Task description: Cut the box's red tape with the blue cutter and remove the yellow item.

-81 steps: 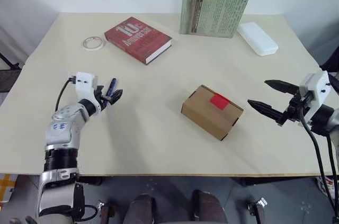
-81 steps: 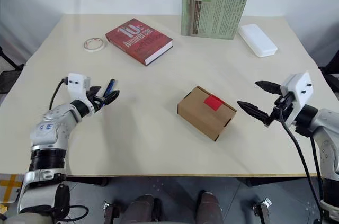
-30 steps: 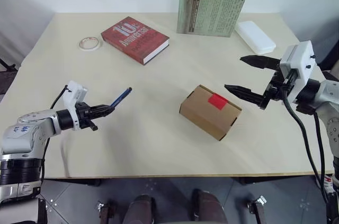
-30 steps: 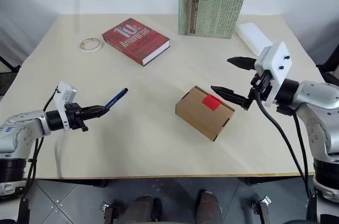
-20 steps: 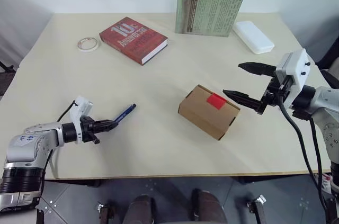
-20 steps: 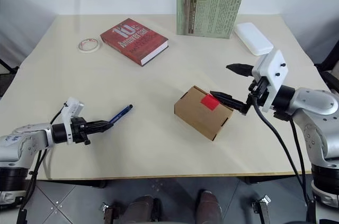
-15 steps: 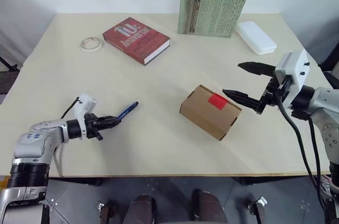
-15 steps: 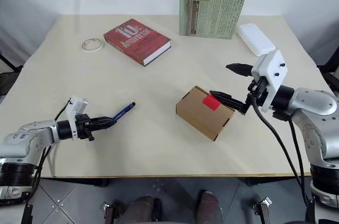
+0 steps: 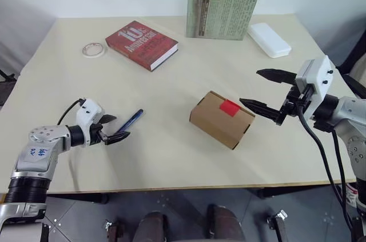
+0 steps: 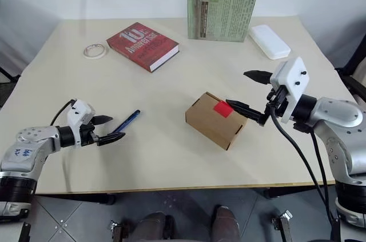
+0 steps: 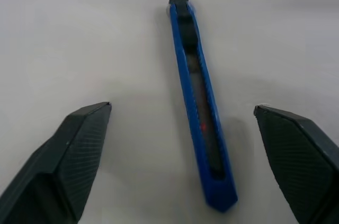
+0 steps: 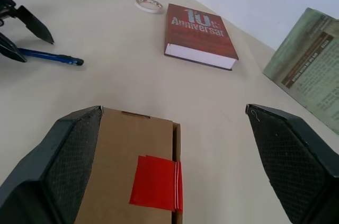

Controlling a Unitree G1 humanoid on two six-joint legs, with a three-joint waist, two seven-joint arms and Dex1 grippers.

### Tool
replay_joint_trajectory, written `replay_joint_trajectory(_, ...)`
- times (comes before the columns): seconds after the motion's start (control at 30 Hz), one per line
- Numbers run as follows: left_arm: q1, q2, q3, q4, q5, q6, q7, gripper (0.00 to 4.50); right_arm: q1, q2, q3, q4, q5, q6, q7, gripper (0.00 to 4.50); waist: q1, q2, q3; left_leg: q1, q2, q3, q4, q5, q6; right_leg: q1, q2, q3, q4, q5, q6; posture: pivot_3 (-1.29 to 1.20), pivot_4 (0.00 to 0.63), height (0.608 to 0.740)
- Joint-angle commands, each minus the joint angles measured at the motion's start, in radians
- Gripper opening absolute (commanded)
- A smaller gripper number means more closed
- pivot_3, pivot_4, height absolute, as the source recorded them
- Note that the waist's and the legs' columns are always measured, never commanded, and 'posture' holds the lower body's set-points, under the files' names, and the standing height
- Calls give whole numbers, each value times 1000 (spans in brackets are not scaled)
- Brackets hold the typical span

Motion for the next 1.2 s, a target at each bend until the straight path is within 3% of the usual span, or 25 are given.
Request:
replay_joint_trajectory(0.03,81,13,-20,19,63,24,35,4490,-3,-13,-35,-38,7,-9,-8,4500,-3,1,-1,0,0,0,0,0,0,0,0,0,0,0,0,0,150,740)
replay_joint_trajectory(0.17,128,8,-16,-45,55,53,54,4490,-5,-10,-30,-38,6,-10,-8,4500,-12,1,-1,0,2,1,0,0,-1,-1,1,0,0,0,0,0,150,740)
replay_joint_trajectory(0.27,159,0,-20,-85,54,55,62,3949,-12,-4,-21,-34,5,-12,-9,4500,-16,2,-1,0,2,1,0,-1,-1,-1,1,0,0,0,0,0,150,740)
replay_joint_trajectory(0.6,189,-10,-24,-109,44,65,62,985,-27,-4,-12,-26,1,-15,-6,4500,-15,8,-5,1,2,1,0,-1,-1,-1,1,1,0,0,-1,0,150,740)
replay_joint_trajectory(0.77,169,5,-18,-99,31,24,8,16,-49,-9,8,-49,9,2,-1,4500,-17,11,-7,1,3,2,0,-1,-1,-1,2,1,0,-1,-1,0,150,740)
replay_joint_trajectory(0.97,153,37,-27,-145,-33,35,-136,16,-110,25,66,-96,37,35,-13,4500,-17,11,-7,-2,3,5,0,-2,-2,-7,2,2,1,-1,-2,0,150,740)
replay_joint_trajectory(1.13,112,25,-36,-77,8,1,-122,16,-109,48,84,-94,25,35,-18,4500,-11,11,-6,-3,4,7,0,-5,0,-8,3,0,0,0,-2,0,150,740)
replay_joint_trajectory(1.2,101,33,-56,-50,55,1,-85,683,-98,50,85,-94,21,31,-15,4500,-7,11,-6,-3,4,9,0,-5,0,-8,2,0,-1,0,-2,0,150,740)
